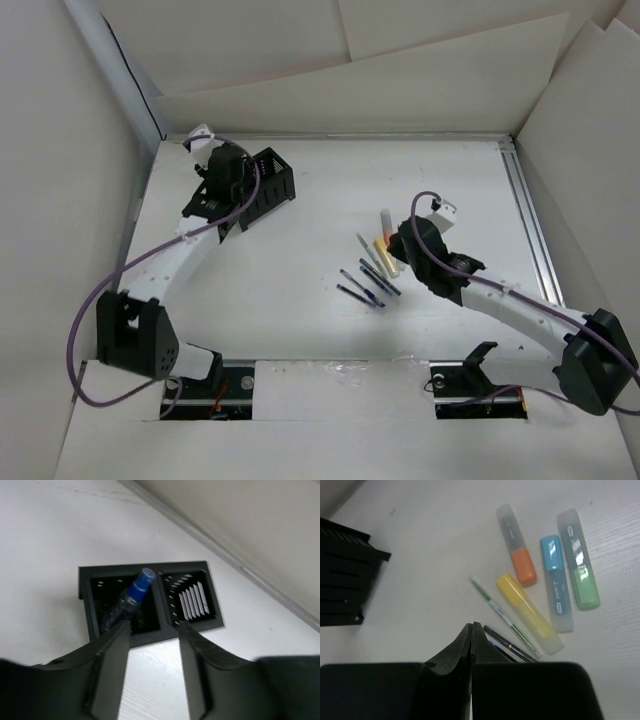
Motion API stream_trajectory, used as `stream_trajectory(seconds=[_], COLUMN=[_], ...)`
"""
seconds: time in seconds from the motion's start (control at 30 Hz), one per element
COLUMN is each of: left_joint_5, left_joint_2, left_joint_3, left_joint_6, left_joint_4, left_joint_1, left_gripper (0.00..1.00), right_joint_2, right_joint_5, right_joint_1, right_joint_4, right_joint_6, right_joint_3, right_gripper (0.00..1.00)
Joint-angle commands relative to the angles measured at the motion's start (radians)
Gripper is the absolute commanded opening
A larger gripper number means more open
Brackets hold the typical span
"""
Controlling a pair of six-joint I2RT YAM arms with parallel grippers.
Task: Sort the stationery into containers
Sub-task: Place the stationery in the storage box, then pick up the pen from the center of the board.
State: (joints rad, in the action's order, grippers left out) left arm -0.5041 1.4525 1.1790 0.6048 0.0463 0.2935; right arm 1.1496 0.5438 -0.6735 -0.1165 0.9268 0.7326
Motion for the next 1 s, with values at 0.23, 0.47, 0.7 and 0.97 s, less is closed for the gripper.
stream_trajectory(seconds=[0.23, 0.47, 0.7, 0.97], left_joint_5=[0.371, 0.502, 0.630, 0.664], left_joint_2=[-0.248, -0.259, -0.268, -0.230], left_joint_3=[-0.298, -0.442, -0.565, -0.591], left_joint_6=[0.067, 0.078, 0.101, 0.092], left_joint_4=[-0.286, -0.401, -0.519, -0.579], left_joint_1=[0.105, 0.269, 0.279, 0.279], left_gripper=[0.19, 0.20, 0.23, 0.26], right_joint_2=[0.068, 0.192, 0.367, 0.467], right_joint_5=[-0.081, -0.010, 0.059, 0.012], right_joint_1=[-0.104, -0.140, -0.117, -0.041], right_joint_4=[-0.166, -0.192, -0.201, -0.169], right_joint_6=[0.061, 0.084, 0.084, 0.050], right_joint_3=[-0.038, 0.004, 0.125, 0.197], right_gripper=[0.00, 0.00, 0.21, 0.37])
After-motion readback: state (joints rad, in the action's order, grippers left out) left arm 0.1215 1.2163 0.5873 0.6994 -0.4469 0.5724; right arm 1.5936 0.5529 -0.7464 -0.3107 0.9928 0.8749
